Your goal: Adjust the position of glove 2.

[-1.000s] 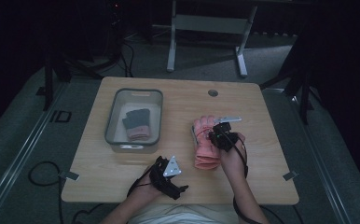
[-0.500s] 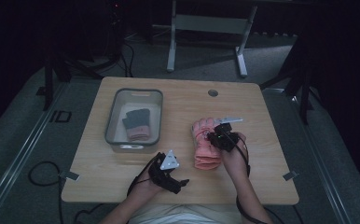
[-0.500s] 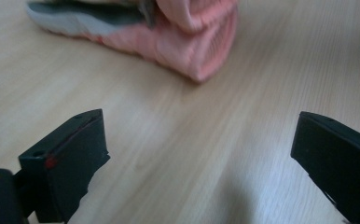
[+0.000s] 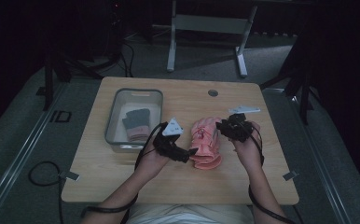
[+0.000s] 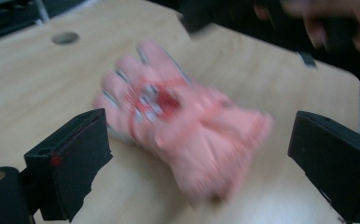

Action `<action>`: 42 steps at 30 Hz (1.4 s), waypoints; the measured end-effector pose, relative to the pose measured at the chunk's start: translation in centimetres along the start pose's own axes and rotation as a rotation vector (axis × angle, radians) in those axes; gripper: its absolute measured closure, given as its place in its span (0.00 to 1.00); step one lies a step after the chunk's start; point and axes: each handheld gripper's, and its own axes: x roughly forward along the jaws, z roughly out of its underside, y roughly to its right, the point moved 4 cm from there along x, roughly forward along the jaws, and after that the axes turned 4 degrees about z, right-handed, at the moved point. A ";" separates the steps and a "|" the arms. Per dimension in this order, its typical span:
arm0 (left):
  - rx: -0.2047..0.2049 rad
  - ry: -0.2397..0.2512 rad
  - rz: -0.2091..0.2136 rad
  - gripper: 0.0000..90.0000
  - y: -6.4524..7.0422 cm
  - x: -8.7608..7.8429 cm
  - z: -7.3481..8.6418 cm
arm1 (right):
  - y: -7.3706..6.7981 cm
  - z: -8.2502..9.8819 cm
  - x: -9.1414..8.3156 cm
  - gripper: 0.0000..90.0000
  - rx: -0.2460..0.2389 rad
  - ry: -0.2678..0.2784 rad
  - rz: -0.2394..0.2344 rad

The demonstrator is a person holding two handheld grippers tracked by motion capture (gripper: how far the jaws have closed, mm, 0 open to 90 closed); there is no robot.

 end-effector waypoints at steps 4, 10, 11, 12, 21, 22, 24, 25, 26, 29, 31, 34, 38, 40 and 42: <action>0.000 -0.026 -0.049 0.06 -0.9 1.5 -1.4 | -1.1 0.4 0.8 0.72 0.005 -0.011 -0.023; -0.015 -0.072 -0.120 0.06 -2.2 3.3 -2.5 | -2.4 1.0 0.9 0.69 -0.023 -0.022 -0.035; -0.031 -0.090 -0.123 0.07 -2.5 3.7 -2.4 | -2.3 1.1 1.2 0.66 -0.013 -0.032 -0.030; -0.041 -0.104 -0.132 0.07 -2.7 4.2 -2.3 | -2.2 1.2 1.5 0.64 -0.004 -0.045 -0.029; -0.106 -0.207 -0.126 0.09 -4.4 7.5 -0.6 | -0.5 3.3 3.6 0.60 -0.006 -0.142 -0.010; -0.108 -0.217 -0.127 0.09 -4.5 7.7 -0.4 | -0.1 3.7 3.8 0.59 -0.004 -0.155 -0.015; -0.144 -0.228 -0.124 0.13 -4.9 8.1 0.0 | 0.6 4.1 4.0 0.59 0.017 -0.166 -0.027; -0.161 -0.230 -0.109 0.16 -5.0 8.2 0.2 | 0.9 4.3 4.2 0.59 0.021 -0.172 -0.031; -0.189 -0.241 -0.091 0.16 -5.2 8.5 0.4 | 1.0 4.4 4.3 0.58 0.022 -0.175 -0.036; -0.285 -0.262 -0.029 0.17 -5.7 9.4 1.2 | 1.1 4.8 4.8 0.56 0.006 -0.202 -0.053; -0.343 -0.293 -0.012 0.19 -6.1 10.1 2.0 | 1.1 4.9 5.0 0.55 0.004 -0.209 -0.061; -0.429 -0.309 0.039 0.28 -6.5 11.0 3.1 | 1.3 5.1 6.0 0.51 0.029 -0.238 -0.106; -0.510 -0.292 0.173 0.47 -6.8 11.7 3.6 | 1.4 5.6 6.7 0.59 0.106 -0.250 -0.189; -0.517 -0.280 0.199 0.58 -6.8 11.7 3.6 | 1.4 5.8 6.7 0.64 0.131 -0.242 -0.212; -0.509 -0.270 0.193 0.75 -6.8 11.4 3.4 | 1.3 5.7 6.6 0.69 0.137 -0.230 -0.211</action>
